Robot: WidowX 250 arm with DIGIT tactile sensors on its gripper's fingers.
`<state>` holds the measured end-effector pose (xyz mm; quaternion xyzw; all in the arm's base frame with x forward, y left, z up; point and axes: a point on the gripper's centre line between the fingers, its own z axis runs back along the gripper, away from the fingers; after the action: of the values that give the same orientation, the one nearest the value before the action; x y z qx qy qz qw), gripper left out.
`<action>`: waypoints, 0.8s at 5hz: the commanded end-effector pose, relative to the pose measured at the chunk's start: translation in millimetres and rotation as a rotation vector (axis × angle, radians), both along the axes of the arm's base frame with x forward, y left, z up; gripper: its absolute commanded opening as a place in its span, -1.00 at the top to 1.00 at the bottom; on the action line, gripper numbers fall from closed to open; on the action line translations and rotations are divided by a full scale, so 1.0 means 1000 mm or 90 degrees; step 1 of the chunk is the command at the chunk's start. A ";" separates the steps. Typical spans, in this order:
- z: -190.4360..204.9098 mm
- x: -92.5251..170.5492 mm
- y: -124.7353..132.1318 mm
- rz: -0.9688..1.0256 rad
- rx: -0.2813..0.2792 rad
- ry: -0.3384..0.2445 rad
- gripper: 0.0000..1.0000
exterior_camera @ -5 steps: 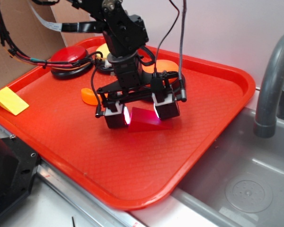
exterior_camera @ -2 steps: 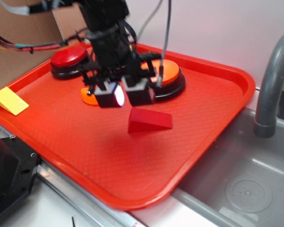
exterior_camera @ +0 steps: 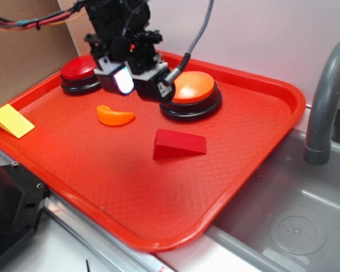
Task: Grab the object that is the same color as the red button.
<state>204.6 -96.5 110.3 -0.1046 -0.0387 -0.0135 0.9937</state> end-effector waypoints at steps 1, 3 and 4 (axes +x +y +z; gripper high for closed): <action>-0.009 0.023 -0.002 -0.236 0.070 -0.079 -1.00; -0.046 0.020 -0.008 -0.291 0.072 -0.062 -1.00; -0.060 0.017 -0.004 -0.310 0.095 -0.057 -1.00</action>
<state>211.5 -98.9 43.1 -0.0344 -0.0400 -0.2528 0.9661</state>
